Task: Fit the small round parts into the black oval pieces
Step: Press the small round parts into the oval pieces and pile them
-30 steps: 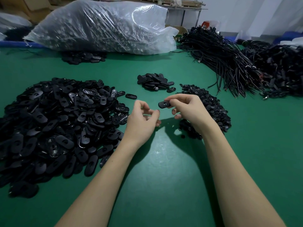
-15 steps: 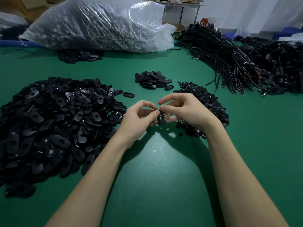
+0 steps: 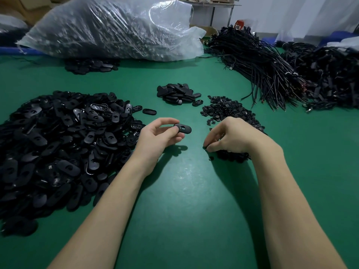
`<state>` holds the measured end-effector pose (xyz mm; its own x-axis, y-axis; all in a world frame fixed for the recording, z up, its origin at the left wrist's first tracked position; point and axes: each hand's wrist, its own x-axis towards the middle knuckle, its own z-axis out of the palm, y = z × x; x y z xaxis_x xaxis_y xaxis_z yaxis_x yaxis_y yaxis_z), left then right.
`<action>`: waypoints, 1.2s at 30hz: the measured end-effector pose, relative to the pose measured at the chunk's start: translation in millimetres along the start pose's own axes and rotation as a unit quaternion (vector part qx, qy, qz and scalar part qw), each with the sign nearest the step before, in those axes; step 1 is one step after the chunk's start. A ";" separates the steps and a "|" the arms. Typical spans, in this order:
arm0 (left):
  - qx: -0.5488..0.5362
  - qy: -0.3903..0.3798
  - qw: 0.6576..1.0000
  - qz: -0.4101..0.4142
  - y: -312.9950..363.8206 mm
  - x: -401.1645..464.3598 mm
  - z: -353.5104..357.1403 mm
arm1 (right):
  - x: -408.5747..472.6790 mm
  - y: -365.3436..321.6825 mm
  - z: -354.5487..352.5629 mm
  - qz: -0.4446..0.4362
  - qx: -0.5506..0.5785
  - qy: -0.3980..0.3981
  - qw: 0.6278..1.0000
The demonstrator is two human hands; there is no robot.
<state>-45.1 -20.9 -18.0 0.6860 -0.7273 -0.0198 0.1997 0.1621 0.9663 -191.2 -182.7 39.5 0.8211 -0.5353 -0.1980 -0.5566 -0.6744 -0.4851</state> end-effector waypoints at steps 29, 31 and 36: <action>0.005 -0.019 0.999 0.030 -1.5 -1.7 -1.6 | 5.4 -40.4 29.0 -0.005 0.393 0.135 0.909; 0.005 -0.021 0.999 0.031 -0.6 -2.9 -1.3 | 5.8 -40.5 30.3 -0.003 0.396 0.132 0.909; 0.019 -0.019 0.999 0.032 0.3 -4.4 -1.0 | 7.1 -41.9 32.8 -0.001 0.395 0.132 0.909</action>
<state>-47.3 -17.0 -17.9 0.6697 -0.7408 0.0519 0.1289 0.1848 0.9743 -157.9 -141.5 30.5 0.7053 -0.7080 -0.0354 -0.2054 -0.1564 -0.9661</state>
